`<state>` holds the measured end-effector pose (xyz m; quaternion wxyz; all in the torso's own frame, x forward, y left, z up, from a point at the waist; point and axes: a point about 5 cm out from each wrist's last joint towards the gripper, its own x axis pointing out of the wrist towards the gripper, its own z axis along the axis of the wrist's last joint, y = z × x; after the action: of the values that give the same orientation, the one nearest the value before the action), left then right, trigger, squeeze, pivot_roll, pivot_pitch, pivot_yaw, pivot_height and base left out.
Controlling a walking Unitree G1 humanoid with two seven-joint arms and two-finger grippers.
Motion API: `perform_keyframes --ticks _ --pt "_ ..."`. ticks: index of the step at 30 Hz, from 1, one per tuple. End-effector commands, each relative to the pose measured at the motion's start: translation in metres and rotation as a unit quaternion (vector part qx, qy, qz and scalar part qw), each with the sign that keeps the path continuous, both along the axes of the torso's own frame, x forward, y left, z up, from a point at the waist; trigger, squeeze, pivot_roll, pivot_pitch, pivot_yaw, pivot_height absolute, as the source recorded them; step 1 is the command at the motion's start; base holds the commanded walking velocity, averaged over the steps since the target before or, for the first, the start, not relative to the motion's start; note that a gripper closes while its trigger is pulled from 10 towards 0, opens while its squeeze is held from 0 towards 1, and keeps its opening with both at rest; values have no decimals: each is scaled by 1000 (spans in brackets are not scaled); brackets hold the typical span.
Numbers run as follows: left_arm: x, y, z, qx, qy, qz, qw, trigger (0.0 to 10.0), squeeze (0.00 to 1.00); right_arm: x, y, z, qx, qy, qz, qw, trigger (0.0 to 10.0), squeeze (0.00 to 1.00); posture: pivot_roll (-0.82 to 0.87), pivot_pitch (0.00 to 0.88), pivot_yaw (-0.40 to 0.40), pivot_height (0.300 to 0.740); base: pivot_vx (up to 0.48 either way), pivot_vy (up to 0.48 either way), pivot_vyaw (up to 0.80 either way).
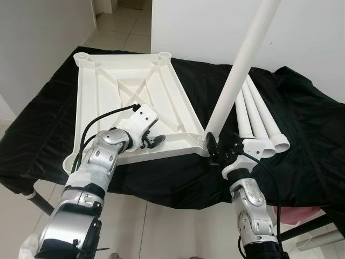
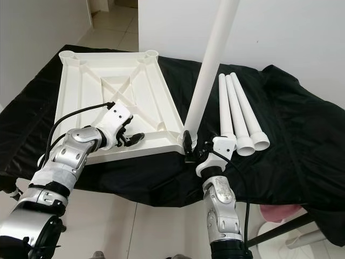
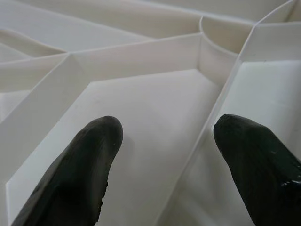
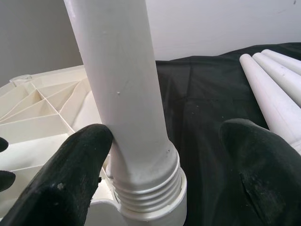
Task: Building children table
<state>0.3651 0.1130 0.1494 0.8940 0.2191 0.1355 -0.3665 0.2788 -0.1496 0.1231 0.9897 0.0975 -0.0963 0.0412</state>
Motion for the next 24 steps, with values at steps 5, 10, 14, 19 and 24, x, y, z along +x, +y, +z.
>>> perform_keyframes --ticks 5,10,14,19,24 --pt "16 8 5 35 -59 137 988 10000 0 -2 -7 0 -5 8 -18 1000 10000 0 -19 0 -20 740 0 0 0" --pt "20 9 3 49 -44 144 987 10000 0 0 -7 1 -9 9 -20 1000 10000 0 -17 0 -17 740 0 0 0" --pt "22 10 2 47 -28 152 987 10000 0 1 -7 1 -10 8 -20 1000 10000 0 -17 0 -16 740 0 0 0" --pt "25 11 1 44 13 158 986 10000 0 4 -8 3 -14 7 -22 1000 10000 0 -15 0 -14 740 0 0 0" --pt "24 12 -5 38 38 158 986 10000 0 5 -9 4 -16 6 -25 1000 10000 0 -17 0 -10 740 0 0 0"
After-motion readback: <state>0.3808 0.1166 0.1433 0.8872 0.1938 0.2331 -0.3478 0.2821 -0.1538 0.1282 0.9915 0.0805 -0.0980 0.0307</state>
